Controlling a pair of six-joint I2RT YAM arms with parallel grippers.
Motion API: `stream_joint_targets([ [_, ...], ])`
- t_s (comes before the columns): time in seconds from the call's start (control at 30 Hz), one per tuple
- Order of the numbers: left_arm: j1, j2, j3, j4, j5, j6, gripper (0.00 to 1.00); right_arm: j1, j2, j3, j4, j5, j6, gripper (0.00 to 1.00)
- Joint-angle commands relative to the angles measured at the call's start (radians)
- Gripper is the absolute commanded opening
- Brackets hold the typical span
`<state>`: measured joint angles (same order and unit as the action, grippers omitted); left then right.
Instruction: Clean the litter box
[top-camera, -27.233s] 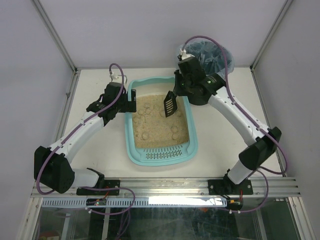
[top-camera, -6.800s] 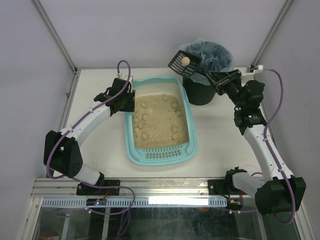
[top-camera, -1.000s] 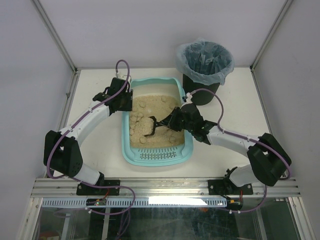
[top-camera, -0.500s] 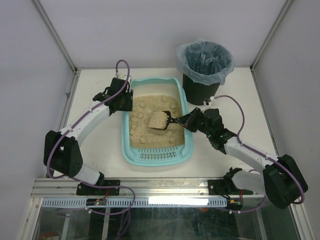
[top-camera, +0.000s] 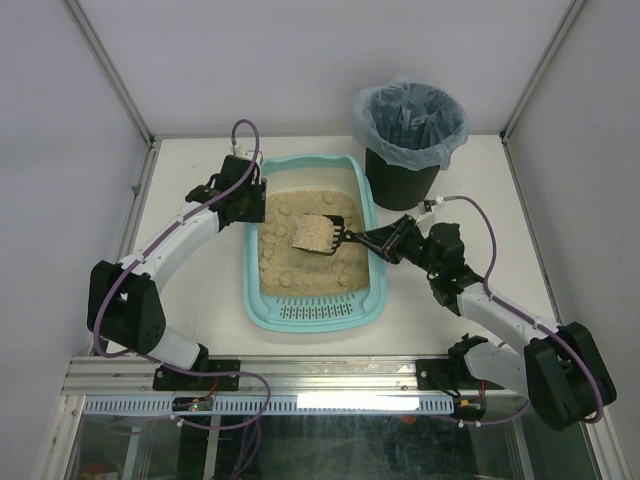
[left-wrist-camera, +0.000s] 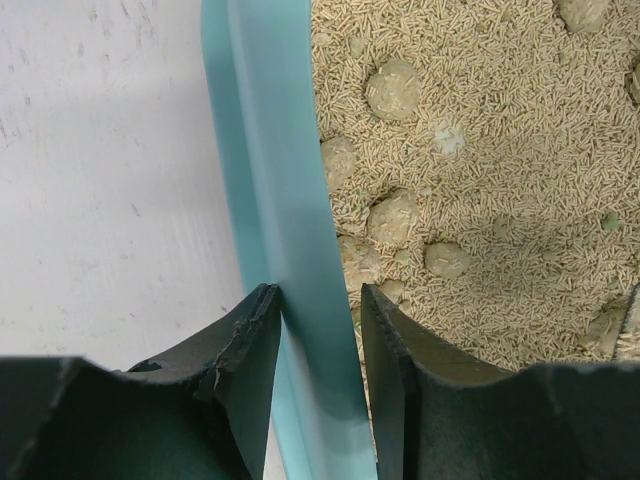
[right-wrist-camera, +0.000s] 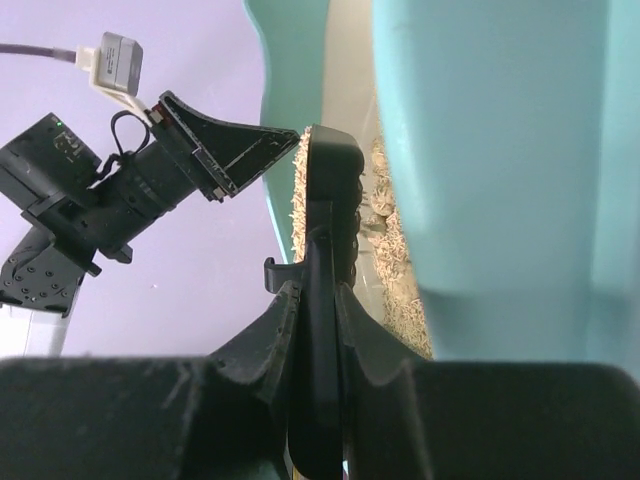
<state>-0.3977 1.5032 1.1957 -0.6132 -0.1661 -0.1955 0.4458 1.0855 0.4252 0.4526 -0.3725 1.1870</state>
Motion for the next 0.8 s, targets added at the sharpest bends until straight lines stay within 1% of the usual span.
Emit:
stream_joint_targets([
  [0.0,-0.013,-0.007,0.002,0.029,0.055,-0.002,0.37,-0.04,-0.041,-0.048,0.191,-0.032,0.104,0.0],
  [0.1,-0.014,-0.005,0.003,0.029,0.059,-0.001,0.37,-0.035,0.007,-0.031,0.281,-0.127,0.13,0.0],
  [0.17,-0.013,-0.003,0.004,0.029,0.061,-0.002,0.38,-0.052,0.01,-0.063,0.338,-0.115,0.178,0.0],
  [0.23,-0.013,-0.007,0.001,0.029,0.057,-0.001,0.38,-0.065,0.002,-0.079,0.33,-0.089,0.196,0.0],
  [0.3,-0.013,-0.009,0.001,0.03,0.054,-0.001,0.38,-0.046,0.028,-0.051,0.34,-0.131,0.182,0.0],
  [0.37,-0.014,-0.005,0.003,0.029,0.058,-0.001,0.38,-0.042,0.059,-0.043,0.413,-0.171,0.203,0.0],
  [0.4,-0.013,-0.003,0.003,0.029,0.062,-0.001,0.38,-0.054,0.059,-0.062,0.436,-0.159,0.225,0.0],
  [0.47,-0.014,-0.003,0.003,0.029,0.063,-0.001,0.37,-0.083,0.037,-0.09,0.399,-0.116,0.249,0.0],
  [0.53,-0.014,-0.006,0.001,0.029,0.06,-0.002,0.37,-0.065,0.044,-0.061,0.372,-0.141,0.217,0.0],
  [0.6,-0.013,-0.005,0.003,0.029,0.06,-0.002,0.38,-0.052,0.072,-0.037,0.418,-0.19,0.215,0.0],
  [0.63,-0.014,-0.003,0.005,0.029,0.063,-0.001,0.38,-0.063,0.07,-0.054,0.44,-0.176,0.234,0.0],
  [0.73,-0.014,-0.004,0.002,0.029,0.064,-0.002,0.37,-0.105,0.032,-0.082,0.367,-0.115,0.253,0.0],
  [0.77,-0.013,-0.005,0.001,0.029,0.063,-0.002,0.37,-0.097,0.046,-0.056,0.366,-0.147,0.232,0.0],
])
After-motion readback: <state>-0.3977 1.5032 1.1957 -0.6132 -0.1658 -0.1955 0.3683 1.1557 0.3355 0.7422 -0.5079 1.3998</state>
